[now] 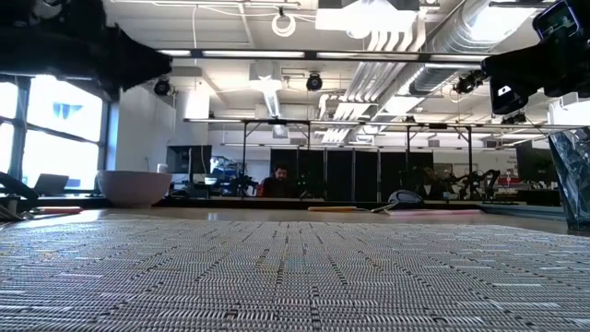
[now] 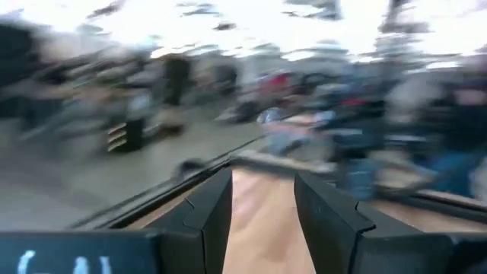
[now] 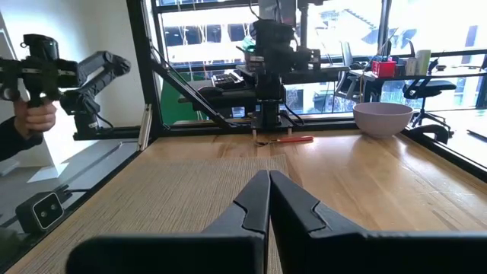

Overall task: Pick & Place Utensil
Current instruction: Put the purple bowl on the gray mat

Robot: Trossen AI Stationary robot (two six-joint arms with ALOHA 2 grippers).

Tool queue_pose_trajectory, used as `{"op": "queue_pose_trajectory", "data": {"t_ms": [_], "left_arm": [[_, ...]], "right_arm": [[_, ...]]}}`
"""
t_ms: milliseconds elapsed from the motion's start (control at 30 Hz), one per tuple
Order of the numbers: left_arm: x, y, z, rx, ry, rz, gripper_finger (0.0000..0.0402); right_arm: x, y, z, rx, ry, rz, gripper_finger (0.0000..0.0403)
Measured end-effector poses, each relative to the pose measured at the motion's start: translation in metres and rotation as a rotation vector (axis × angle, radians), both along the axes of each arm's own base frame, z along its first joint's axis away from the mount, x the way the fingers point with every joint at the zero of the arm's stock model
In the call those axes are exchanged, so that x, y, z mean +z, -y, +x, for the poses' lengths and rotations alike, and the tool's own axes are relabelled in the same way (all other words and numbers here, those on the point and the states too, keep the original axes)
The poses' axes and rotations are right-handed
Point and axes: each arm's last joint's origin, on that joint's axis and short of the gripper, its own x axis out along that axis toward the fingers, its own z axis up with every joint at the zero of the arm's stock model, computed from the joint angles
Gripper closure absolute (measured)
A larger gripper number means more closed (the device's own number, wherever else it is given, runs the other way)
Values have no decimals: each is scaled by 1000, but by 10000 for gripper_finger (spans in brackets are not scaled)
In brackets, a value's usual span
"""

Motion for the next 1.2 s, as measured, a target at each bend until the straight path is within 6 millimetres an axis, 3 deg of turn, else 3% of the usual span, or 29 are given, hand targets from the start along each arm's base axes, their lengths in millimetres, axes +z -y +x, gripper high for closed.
{"op": "queue_pose_trajectory", "data": {"t_ms": [100,300,567,800,1033,1200], "left_arm": [[1,-3,5,155,-57,-35,261],[19,-15,13,273,-92,-67,261],[40,-57,10,442,-310,-280,261],[29,-101,8,526,-438,-452,254],[8,-147,7,576,-550,-639,190],[-3,-165,11,594,-633,-663,164]], "right_arm": [[0,0,0,0,-1,0,398],[0,0,0,-1,0,0,401],[0,0,0,-1,0,0,398],[0,0,0,-1,0,0,402],[0,0,0,-1,0,0,398],[0,0,0,0,0,0,401]]}}
